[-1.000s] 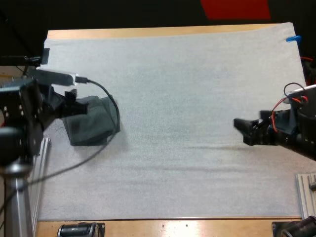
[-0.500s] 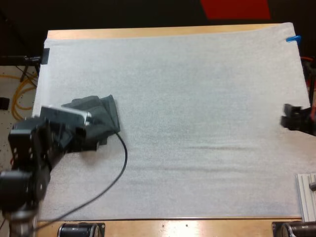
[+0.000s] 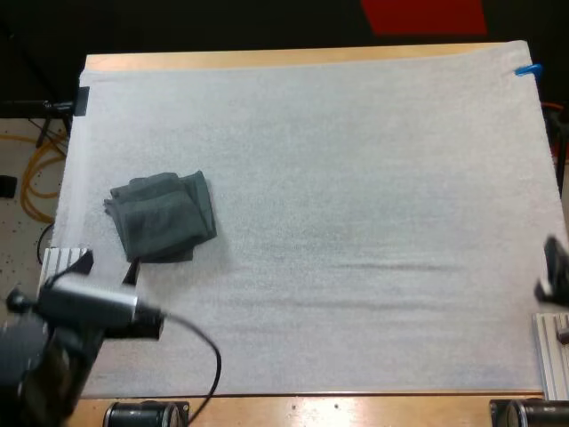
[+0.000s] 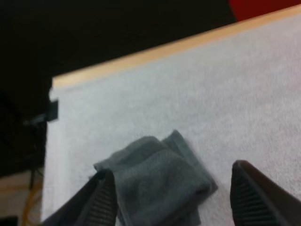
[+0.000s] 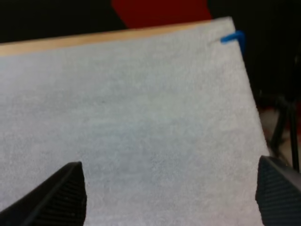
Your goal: Pick towel from pile fold and stack
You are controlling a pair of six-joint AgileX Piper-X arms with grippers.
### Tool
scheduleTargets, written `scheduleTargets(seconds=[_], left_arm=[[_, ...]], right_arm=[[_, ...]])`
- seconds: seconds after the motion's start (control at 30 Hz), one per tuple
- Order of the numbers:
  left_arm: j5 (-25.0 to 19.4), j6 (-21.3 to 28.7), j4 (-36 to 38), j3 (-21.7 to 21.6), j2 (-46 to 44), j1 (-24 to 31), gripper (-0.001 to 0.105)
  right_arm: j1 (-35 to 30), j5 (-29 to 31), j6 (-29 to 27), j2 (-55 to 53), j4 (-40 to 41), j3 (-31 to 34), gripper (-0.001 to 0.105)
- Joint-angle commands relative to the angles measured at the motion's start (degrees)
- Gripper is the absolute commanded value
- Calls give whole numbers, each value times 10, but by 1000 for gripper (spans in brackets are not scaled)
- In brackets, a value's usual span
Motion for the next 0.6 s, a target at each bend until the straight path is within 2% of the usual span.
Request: scheduleTargets(seconds=[0.0,0.17,0.3,0.47,0.57], left_arm=[[-3,10,5,0,-27,-3,52],[-37,11,9,12,-106,-3,52],[-35,11,35,27,-180,-3,52],[-32,13,106,28,-249,-3,52],[-32,13,155,28,-278,-3,52]], right_arm=[[-3,-3,-6,-51,2,17,71],[-3,-3,-6,-171,19,38,71],[-3,-3,-1,-264,58,38,71],[-5,14,-1,-273,151,19,71],[-5,16,-1,-278,160,23,71]])
